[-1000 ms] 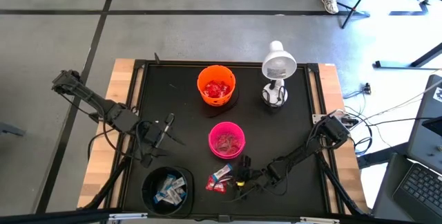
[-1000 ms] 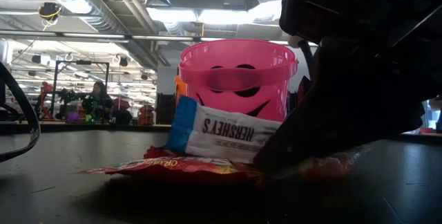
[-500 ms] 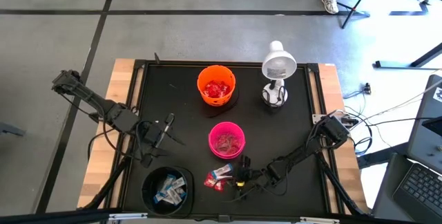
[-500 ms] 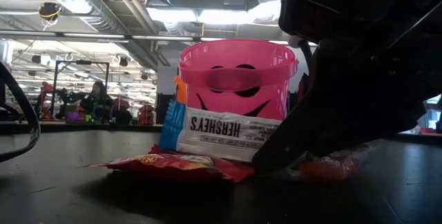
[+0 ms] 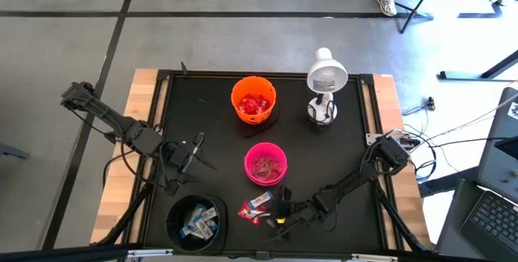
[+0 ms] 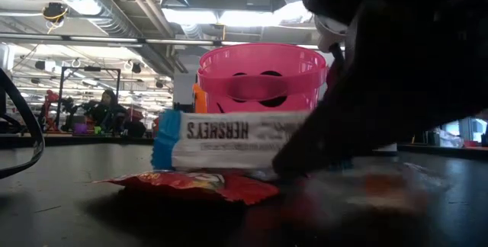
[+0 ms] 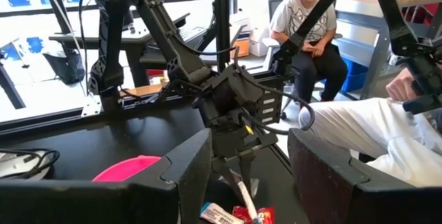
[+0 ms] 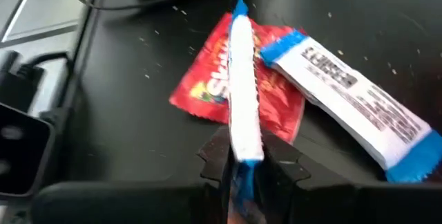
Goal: Sort candy
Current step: Put the white chocolate into the black bucket
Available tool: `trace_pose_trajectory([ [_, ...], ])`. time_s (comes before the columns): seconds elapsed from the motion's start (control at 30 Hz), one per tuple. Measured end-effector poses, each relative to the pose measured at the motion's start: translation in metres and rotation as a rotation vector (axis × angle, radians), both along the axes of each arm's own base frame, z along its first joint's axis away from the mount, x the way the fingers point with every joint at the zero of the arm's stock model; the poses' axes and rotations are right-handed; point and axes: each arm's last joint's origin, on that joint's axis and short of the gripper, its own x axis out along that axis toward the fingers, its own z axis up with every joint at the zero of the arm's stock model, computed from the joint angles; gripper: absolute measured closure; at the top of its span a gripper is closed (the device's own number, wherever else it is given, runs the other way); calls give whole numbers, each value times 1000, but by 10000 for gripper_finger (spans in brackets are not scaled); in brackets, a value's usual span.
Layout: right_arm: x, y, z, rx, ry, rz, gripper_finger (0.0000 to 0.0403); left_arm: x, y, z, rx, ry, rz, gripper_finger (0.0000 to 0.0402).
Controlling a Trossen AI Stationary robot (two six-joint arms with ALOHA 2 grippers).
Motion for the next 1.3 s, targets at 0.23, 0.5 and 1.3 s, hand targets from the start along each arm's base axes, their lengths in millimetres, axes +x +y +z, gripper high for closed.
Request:
trace_pose_trajectory([
  [0.23, 0, 0, 17, 11, -40, 9, 348, 0, 0, 0, -14, 2, 2, 219],
  [0.5, -1, -1, 43, 22, -105, 14, 348, 1, -1, 0, -32, 12, -12, 219],
  [1.3, -2, 11, 93, -42, -259, 23, 370, 26, -20, -19, -8, 46, -47, 219],
])
